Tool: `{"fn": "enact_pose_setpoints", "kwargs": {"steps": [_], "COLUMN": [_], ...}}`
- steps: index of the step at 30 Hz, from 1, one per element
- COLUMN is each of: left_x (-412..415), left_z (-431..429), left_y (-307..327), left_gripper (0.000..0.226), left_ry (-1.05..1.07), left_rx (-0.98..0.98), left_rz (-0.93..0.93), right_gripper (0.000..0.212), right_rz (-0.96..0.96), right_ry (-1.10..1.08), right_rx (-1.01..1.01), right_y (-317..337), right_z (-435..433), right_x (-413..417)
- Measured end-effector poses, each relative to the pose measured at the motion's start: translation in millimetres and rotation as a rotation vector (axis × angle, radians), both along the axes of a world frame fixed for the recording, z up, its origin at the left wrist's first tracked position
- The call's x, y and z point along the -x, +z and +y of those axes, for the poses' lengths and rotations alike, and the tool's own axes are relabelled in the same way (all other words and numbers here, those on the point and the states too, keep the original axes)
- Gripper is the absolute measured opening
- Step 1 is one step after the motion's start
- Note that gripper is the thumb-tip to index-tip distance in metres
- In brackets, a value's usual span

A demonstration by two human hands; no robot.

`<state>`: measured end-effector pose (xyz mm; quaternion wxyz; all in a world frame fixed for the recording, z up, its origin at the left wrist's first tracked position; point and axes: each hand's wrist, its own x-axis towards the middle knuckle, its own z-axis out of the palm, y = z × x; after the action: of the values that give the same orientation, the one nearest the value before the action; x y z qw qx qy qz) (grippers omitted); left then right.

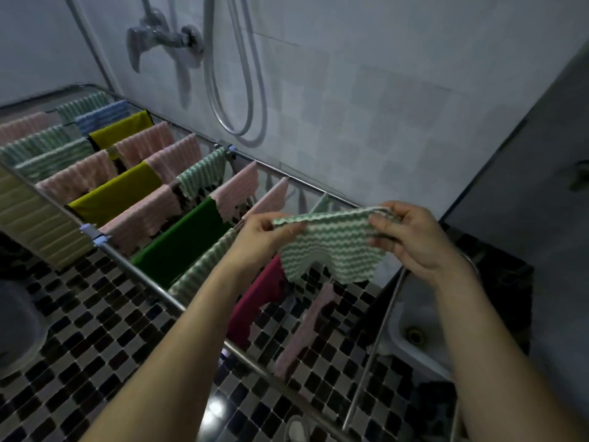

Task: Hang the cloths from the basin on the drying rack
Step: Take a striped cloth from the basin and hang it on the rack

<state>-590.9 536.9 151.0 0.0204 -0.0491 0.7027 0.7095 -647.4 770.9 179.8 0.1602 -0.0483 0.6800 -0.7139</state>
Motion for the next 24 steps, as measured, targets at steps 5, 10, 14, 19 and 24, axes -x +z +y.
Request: {"fn": "enact_pose_setpoints", "kwargs": {"steps": [5,10,14,19,24], "left_x": [39.8,72.6,111.8,134.6,146.1], "left_z": [30.0,47.2,52.2,63.2,67.4], "left_y": [-10.1,-10.0,-58.6,-112.6,-118.9], "left_gripper": [0.031,0.033,0.037,0.014,0.045], "left_ry": [0.103,0.150,0.105,0.026,-0.057], "left_rx": [-0.100,0.122,0.351,0.082,0.004], "left_rz": [-0.013,0.166,0.080,-0.260,-0.308], "right_gripper": [0.002,0.010,0.016,0.023,0.026], "right_rz": [-0.099,-0.263,-0.443,-0.477,-0.525], "right_ry": [0.002,-0.051,-0.225,-0.455,-0.579], "right_rx": [0.084,0.271,0.140,-0.115,-0.098], "right_y": [-8.1,-24.1,-75.0,-134.2,-149.9], "right_z": [25.9,35.0,35.4,28.0,19.7], "right_x": [21.6,41.2,61.6,91.8,115.0]}}
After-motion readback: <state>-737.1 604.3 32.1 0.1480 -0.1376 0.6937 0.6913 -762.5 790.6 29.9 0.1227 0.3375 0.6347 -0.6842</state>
